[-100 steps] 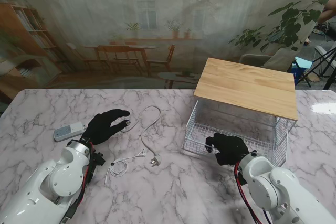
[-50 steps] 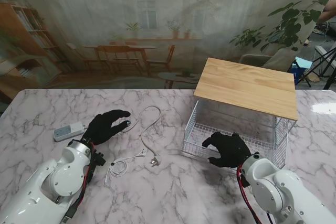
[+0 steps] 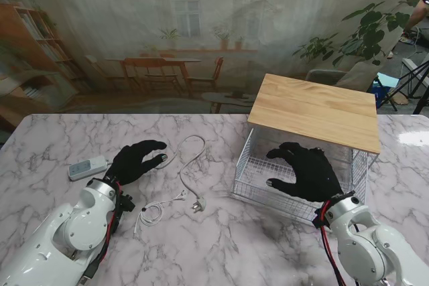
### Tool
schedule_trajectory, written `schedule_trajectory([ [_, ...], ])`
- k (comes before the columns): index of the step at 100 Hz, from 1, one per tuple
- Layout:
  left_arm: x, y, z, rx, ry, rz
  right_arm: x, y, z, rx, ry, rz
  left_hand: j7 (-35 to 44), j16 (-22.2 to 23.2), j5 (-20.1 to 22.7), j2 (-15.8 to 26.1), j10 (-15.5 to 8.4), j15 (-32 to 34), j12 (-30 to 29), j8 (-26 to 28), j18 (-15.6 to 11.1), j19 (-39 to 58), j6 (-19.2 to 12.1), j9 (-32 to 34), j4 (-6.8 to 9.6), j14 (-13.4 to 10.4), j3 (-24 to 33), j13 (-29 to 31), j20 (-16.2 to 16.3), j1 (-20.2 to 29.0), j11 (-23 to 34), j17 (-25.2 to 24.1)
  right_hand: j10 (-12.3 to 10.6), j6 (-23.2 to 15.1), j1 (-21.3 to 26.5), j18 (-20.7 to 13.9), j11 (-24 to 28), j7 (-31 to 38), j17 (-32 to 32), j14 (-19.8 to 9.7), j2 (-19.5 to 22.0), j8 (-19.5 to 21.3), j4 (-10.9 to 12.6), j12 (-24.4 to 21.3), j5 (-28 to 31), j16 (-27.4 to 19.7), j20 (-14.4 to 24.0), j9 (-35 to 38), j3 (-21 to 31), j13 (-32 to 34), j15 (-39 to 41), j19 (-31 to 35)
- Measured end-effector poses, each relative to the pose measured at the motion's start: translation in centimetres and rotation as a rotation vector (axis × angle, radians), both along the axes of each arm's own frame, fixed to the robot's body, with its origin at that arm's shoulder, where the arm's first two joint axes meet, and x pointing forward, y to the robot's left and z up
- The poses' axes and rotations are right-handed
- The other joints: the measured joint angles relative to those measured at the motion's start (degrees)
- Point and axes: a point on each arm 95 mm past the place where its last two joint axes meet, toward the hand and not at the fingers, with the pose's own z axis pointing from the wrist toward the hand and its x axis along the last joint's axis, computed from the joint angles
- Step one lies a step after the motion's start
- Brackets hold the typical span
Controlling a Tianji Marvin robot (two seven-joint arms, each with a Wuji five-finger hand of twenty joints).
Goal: Load the small electronics into the mesh drawer
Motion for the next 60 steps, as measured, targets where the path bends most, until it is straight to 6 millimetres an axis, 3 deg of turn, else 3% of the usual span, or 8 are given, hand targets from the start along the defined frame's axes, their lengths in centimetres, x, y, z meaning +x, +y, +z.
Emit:
schedule_trajectory([
  [26,0.0,0.4,0.1,-0.004,-0.01,0.007,-0.5,-0.4,2.3,0.187,-0.171,-0.063,0.0,0.0,0.0,0.0,0.0,0.0,0.0,0.0,0.0,0.0,0.0,0.0,0.0,0.0,0.0,0.0,0.0,0.0,0.0,0.0,-1.0,0.0,0.0,0.0,-4.7,-2.8,-0.7,0.2,1.1,-0.9,0.8,-1.3,2.8,-1.9,-0.7,4.4,-4.1,0.1,-2.9,-2.6],
  [52,0.2,0.7,0.5,0.017,-0.029,-0.006,-3.3,-1.0,2.0,0.23,-0.239,-0.095,0.0,0.0,0.0,0.0,0.0,0.0,-0.3,0.0,0.0,-0.6,0.0,-0.1,0.0,0.0,0.0,0.0,-0.2,0.0,-0.9,0.0,-1.6,0.0,0.1,0.1,-6.1,-3.3,-0.8,-0.3,1.1,-1.4,0.8,-1.8,4.1,-2.2,-0.8,6.6,-5.4,0.4,-4.4,-3.2],
  [60,0.5,0.8,0.7,0.026,0.022,-0.041,-3.9,-0.9,1.7,0.236,-0.248,-0.095,-0.5,-1.0,0.0,0.0,-0.1,-0.7,-2.6,0.0,-2.2,-1.5,0.0,-2.9,0.0,-0.4,0.0,-0.2,-1.3,0.0,-3.2,0.0,-1.6,0.0,0.1,0.1,-6.3,-3.3,-0.8,-0.4,1.1,-1.4,0.8,-1.9,4.1,-2.5,-0.8,7.4,-5.4,1.0,-4.4,-3.2],
])
